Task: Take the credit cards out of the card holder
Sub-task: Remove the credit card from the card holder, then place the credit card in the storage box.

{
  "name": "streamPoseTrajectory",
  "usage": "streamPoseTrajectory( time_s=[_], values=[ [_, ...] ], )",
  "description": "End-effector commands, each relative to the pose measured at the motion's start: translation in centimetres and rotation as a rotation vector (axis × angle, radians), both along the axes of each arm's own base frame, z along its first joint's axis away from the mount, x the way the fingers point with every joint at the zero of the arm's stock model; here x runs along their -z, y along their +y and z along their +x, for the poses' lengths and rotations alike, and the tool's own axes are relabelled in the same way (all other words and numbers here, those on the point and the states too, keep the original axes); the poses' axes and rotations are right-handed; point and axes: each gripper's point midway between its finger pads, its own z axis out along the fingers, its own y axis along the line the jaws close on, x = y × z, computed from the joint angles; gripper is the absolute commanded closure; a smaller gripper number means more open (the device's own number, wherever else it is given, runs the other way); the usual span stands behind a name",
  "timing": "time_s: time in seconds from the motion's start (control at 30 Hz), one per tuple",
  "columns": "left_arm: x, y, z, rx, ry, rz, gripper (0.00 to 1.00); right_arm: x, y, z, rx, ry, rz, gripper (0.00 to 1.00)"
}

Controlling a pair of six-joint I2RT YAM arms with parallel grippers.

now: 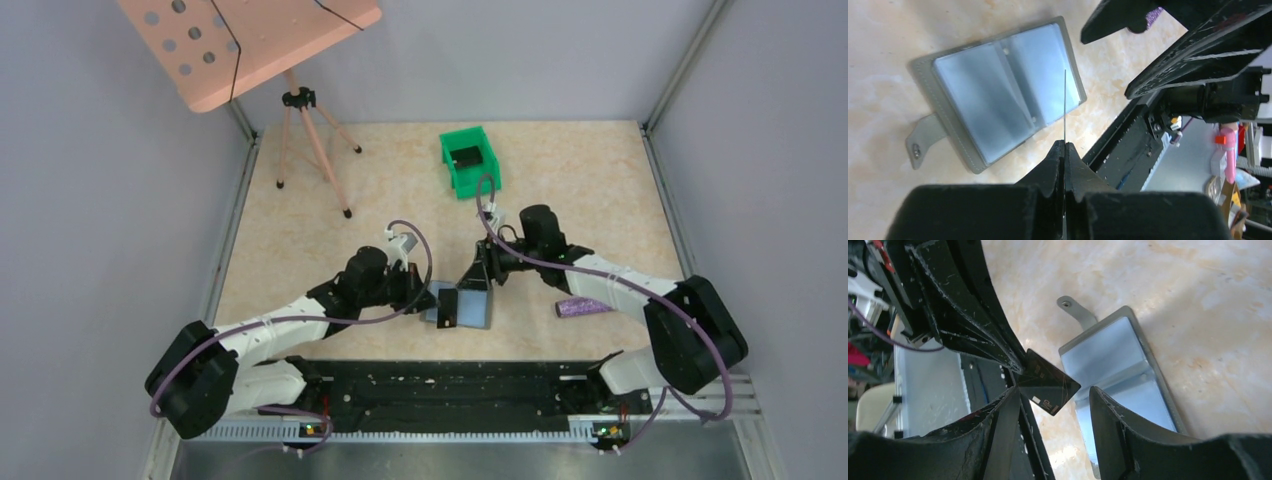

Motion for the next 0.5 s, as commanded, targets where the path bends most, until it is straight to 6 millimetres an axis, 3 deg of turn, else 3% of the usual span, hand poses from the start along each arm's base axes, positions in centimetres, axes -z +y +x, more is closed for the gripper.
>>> streamPoseTrajectory(
  time_s=[0.0,0.47],
  values=[
    [-1.4,-0.8,-1.4,0.116,-0.037,-0.059,1.0,-2.2,1.3,-0.8,-0.219,-0.134,0.109,0.47],
    [-2.0,-1.2,-2.0,0.17,-0.053,-0.08,1.0,0.5,1.2,-1.6,-0.292,-0.048,0.082,0.45]
  ],
)
